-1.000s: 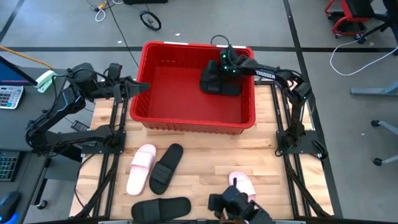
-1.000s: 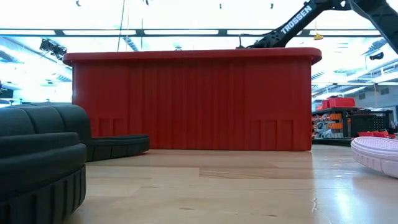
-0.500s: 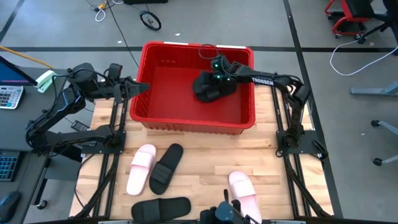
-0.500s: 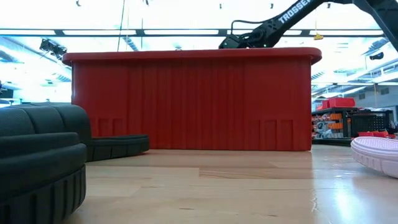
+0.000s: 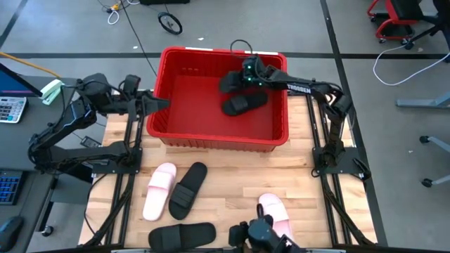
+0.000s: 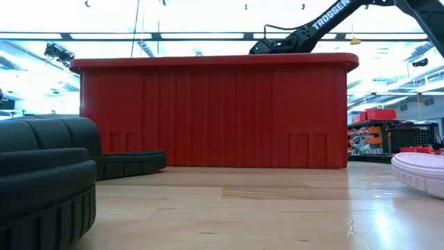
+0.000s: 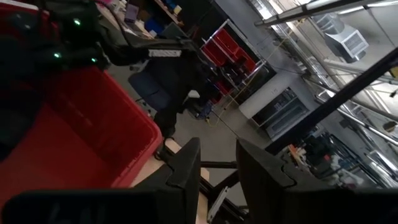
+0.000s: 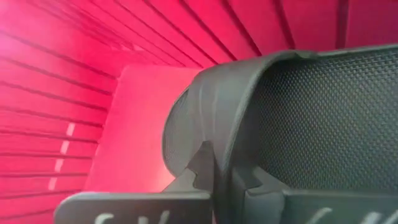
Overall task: Pick and place slides into bin
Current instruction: Put the black slide into the red bin
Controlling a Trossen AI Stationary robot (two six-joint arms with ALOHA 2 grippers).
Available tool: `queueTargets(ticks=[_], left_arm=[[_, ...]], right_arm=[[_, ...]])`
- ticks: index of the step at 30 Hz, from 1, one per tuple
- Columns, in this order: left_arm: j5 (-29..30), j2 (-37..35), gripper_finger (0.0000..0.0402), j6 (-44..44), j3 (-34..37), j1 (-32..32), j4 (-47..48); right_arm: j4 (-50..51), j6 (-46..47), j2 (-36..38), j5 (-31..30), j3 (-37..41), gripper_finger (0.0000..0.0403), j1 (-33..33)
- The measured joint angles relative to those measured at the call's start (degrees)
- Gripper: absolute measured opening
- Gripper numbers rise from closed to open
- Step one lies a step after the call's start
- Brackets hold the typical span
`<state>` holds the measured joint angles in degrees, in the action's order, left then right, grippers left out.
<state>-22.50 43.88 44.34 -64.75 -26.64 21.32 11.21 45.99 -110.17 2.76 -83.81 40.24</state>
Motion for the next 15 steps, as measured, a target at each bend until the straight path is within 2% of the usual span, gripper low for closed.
queueTargets(ticks=[8, 15], left_arm=[[0.02, 0.0, 0.0107, -0.09, 0.0, 1.83, -0.05], [0.03, 0.0, 0.0107, -0.03, 0.0, 1.89, -0.07]], right_arm=[[-0.65, -2.41, -2.58, 4.81, -0.02, 0.001, 3.13], [-0.25, -2.44, -4.0, 3.5, 0.02, 0.002, 4.73]])
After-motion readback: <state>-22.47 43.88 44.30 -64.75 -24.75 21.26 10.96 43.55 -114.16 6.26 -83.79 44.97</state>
